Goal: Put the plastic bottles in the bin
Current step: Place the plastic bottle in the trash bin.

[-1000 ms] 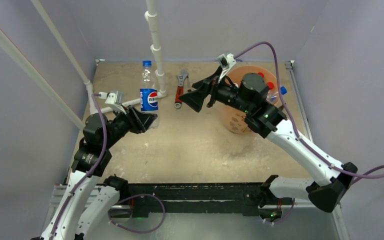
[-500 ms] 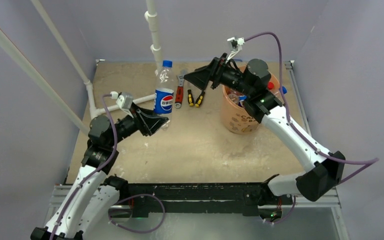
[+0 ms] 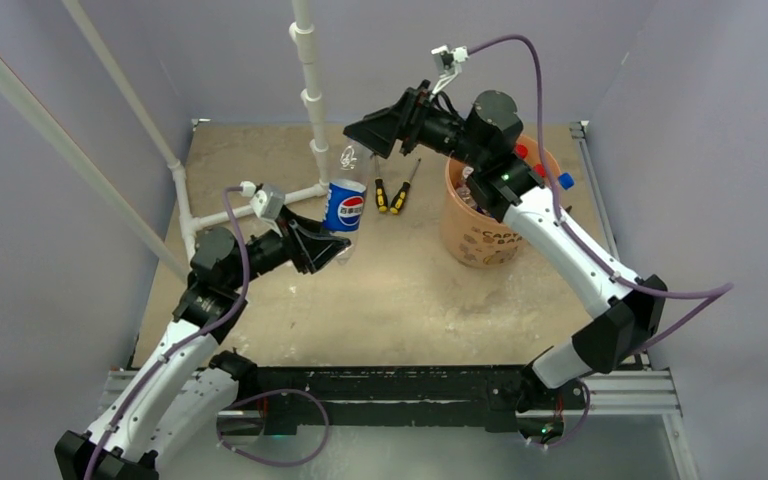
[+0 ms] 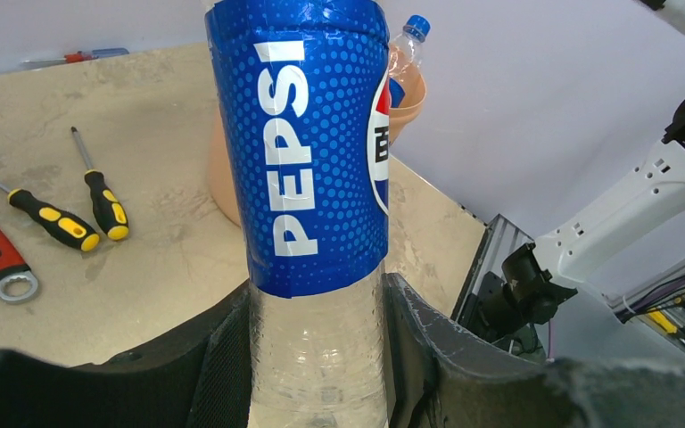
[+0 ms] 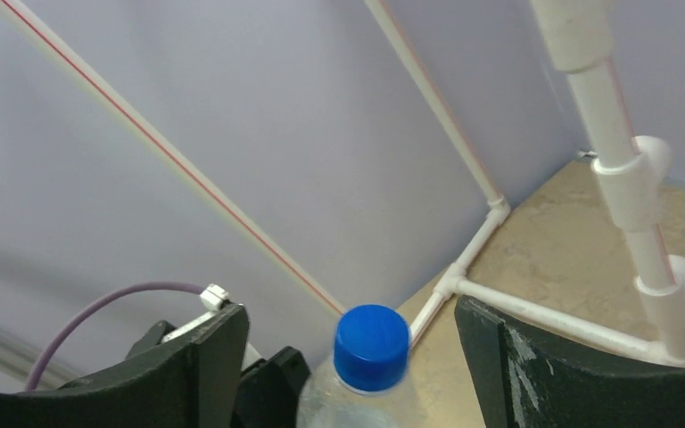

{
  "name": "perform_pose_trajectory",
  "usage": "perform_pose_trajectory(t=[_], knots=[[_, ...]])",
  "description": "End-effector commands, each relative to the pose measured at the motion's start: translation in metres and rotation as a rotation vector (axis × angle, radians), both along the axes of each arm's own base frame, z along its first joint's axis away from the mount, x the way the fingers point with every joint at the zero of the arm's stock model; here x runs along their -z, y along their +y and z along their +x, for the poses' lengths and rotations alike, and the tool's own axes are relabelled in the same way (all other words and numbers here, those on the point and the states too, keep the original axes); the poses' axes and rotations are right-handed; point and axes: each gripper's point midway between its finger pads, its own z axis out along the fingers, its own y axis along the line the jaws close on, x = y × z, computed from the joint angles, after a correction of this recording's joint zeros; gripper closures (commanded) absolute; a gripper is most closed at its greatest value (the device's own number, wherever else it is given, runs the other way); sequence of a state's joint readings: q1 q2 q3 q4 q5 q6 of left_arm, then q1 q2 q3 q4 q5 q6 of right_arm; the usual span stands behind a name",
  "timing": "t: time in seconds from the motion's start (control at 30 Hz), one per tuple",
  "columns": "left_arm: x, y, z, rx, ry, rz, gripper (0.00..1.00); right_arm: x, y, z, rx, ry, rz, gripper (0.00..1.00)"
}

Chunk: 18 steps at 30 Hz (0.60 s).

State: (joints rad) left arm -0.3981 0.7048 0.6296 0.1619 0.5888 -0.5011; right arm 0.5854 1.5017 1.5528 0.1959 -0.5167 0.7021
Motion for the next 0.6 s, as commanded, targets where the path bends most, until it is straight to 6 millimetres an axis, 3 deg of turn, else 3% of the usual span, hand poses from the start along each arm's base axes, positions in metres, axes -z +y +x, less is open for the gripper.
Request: perform_pose_trajectory(t=[0.0, 0.13, 0.3, 0.5, 0.53, 0.57], knots=[[-0.026, 0.0, 0.001, -0.013, -0.104, -0.015, 0.69, -0.01, 0.018, -0.01, -0.046, -0.04, -0.027, 0.14], [-0.032, 0.001, -0.002, -0.019, -0.117, -0.014, 0.69, 0.0, 0.022, -0.008, -0.05, -0.006, -0.051, 0.28], [-0.035, 0.002, -0.004, -0.019, -0.123, -0.015, 0.69, 0.011, 0.023, -0.01, -0.045, 0.01, -0.093, 0.38], [-0.033, 0.002, -0.006, -0.018, -0.119, -0.018, 0.68, 0.006, 0.016, -0.02, -0.04, -0.015, -0.07, 0.86], [-0.033, 0.002, -0.007, -0.015, -0.112, -0.018, 0.64, 0.003, 0.014, -0.022, -0.04, -0.024, -0.064, 1.0], [-0.032, 0.002, -0.007, -0.016, -0.103, -0.019, 0.56, -0.001, 0.011, -0.025, -0.035, -0.038, -0.056, 1.0]])
